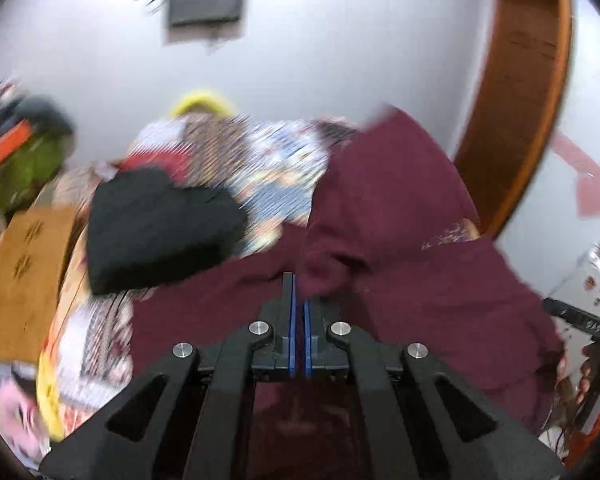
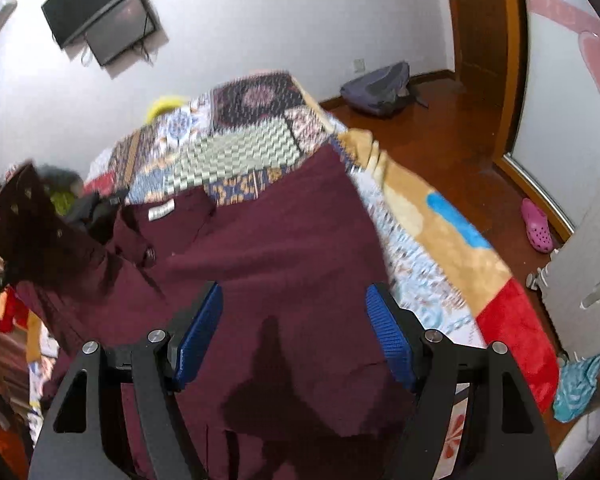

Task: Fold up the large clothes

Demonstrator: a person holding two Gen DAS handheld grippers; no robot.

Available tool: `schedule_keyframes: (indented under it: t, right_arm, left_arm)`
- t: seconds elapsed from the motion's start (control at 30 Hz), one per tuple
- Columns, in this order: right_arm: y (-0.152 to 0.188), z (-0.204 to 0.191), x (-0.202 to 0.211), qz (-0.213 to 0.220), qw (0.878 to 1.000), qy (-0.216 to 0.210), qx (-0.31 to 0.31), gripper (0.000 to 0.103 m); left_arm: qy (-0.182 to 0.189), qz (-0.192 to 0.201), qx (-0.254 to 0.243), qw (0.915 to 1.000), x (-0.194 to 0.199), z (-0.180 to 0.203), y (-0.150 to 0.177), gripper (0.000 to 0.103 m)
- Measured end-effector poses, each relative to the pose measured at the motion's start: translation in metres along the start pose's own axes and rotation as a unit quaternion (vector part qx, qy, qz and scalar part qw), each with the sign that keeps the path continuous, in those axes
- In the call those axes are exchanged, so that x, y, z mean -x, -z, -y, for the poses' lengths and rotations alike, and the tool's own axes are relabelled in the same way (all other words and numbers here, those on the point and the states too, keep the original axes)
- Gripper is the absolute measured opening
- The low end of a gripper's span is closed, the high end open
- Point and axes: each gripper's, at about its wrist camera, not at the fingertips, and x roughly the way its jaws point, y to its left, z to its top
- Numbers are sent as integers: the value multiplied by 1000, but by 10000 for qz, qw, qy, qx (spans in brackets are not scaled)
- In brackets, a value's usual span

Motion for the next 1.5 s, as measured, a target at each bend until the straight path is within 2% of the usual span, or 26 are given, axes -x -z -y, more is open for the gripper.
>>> schedule_keyframes:
  t: [0.13, 0.17, 0.23, 0.3, 0.37, 0.47, 0.53, 0.6, 0.63, 0.77, 0.8, 0.87, 0.93, 1.03, 1.07, 1.1, 1.13, 1.2, 1.37, 1.5]
  right_arm:
    - [9, -9, -8, -172, 9994, 173, 235, 71]
    - [10, -10, -8, -181, 9992, 224, 274, 71]
    - [11, -11, -7, -195, 9989, 293, 314, 71]
    - [10, -11, -5, -204, 9989, 305, 294, 71]
    - [10, -9, -4, -207, 9991, 281, 251, 71]
    - [9, -8, -3, -218, 9991, 274, 235, 71]
    - [11, -10, -4, -236, 9989, 295, 283, 71]
    - [11, -12, -6, -236, 9988, 308, 311, 71]
    - [12, -12, -6, -238, 9987, 308, 315, 71]
    - [12, -12, -7, -239, 9989, 272, 299, 71]
    - [12, -11, -7, -242, 9989, 251, 301, 71]
    - [13, -9, -12, -281, 9989, 194, 322, 73]
    - [14, -9, -18, -356, 9986, 202, 332, 74]
    - [14, -11, -21, -356, 9985, 261, 329, 76]
    - [13, -12, -21, -366, 9984, 278, 340, 77]
    - [11, -14, -20, -386, 9981, 309, 367, 77]
    - [10, -14, -19, -388, 9980, 321, 381, 77]
    - [6, -16, -15, -360, 9979, 320, 429, 77]
    - [-6, -14, -5, -141, 9975, 445, 524, 77]
    - [-10, -12, 1, -6, 9988, 308, 375, 77]
  left_arm:
    - [-206, -660, 381, 9969, -18, -46, 50, 2]
    - [-195, -966, 582, 9934, -28, -61, 67, 2]
    - [-131, -1341, 868, 9871, -36, -77, 89, 2]
    - [17, -1664, 1314, 9773, -46, -96, 110, 2]
    - [267, -1756, 1813, 9672, -45, -111, 123, 5]
    - [730, -1581, 2398, 9551, -40, -126, 125, 16]
    - [888, -1469, 2571, 9510, -38, -129, 119, 38]
    - [930, -1364, 2777, 9464, -39, -131, 110, 51]
    - [933, -1343, 2852, 9444, -40, -132, 108, 53]
    - [976, -1528, 3287, 9269, -64, -142, 98, 54]
    - [852, -1654, 3375, 9228, -76, -145, 98, 54]
    - [707, -1786, 3375, 9215, -95, -150, 98, 54]
    - [608, -1812, 3214, 9275, -107, -145, 96, 56]
    - [302, -1723, 2785, 9444, -110, -131, 87, 55]
    - [155, -1707, 2556, 9515, -110, -122, 83, 52]
    - [83, -1695, 2395, 9560, -110, -117, 81, 36]
    - [20, -1688, 2270, 9592, -111, -115, 77, 25]
    - [-271, -1499, 1829, 9712, -100, -103, 67, 5]
    - [-258, -637, 1314, 9889, -43, -95, 28, 4]
    - [-223, -67, 1197, 9925, 3, -94, 14, 3]
